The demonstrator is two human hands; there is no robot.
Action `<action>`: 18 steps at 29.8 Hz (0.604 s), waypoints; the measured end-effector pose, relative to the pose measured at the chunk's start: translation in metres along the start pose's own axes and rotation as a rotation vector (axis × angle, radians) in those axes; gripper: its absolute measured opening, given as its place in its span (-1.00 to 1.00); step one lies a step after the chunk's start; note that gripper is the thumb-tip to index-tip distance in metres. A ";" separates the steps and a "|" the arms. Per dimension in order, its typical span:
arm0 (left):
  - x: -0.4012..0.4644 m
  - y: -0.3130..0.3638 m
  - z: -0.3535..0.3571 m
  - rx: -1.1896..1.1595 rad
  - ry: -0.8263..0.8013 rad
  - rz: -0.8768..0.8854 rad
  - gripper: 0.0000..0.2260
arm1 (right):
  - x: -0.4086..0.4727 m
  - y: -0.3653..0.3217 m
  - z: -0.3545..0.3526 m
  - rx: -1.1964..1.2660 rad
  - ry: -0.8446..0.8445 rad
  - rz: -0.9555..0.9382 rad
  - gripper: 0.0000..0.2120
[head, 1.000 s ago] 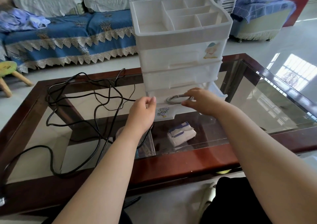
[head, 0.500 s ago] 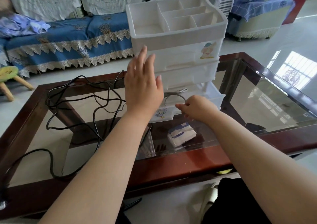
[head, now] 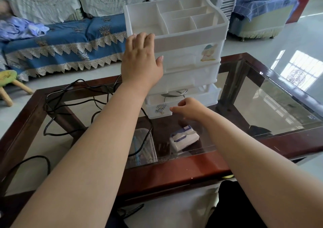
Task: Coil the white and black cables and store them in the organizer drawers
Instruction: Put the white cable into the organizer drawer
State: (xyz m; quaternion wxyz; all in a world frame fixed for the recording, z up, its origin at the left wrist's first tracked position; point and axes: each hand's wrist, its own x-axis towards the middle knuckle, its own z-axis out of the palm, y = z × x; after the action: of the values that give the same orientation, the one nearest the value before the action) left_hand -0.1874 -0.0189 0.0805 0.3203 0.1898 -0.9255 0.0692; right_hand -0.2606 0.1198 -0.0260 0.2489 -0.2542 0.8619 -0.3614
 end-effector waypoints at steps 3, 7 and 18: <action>-0.001 -0.002 -0.001 -0.015 -0.006 0.000 -0.48 | 0.012 -0.002 0.006 0.117 0.066 -0.010 -0.76; 0.000 0.000 -0.003 -0.034 -0.021 -0.002 -0.49 | 0.024 -0.001 0.011 0.342 0.060 0.070 -0.58; -0.030 -0.017 -0.004 -0.213 -0.087 -0.002 -0.42 | 0.019 -0.024 0.013 0.132 -0.065 0.040 -0.92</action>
State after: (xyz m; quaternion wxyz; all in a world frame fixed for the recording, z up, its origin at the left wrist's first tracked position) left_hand -0.1563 -0.0241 0.0650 0.2981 0.1586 -0.9405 -0.0383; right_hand -0.2603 0.0870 -0.0205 0.2999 -0.2315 0.8327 -0.4038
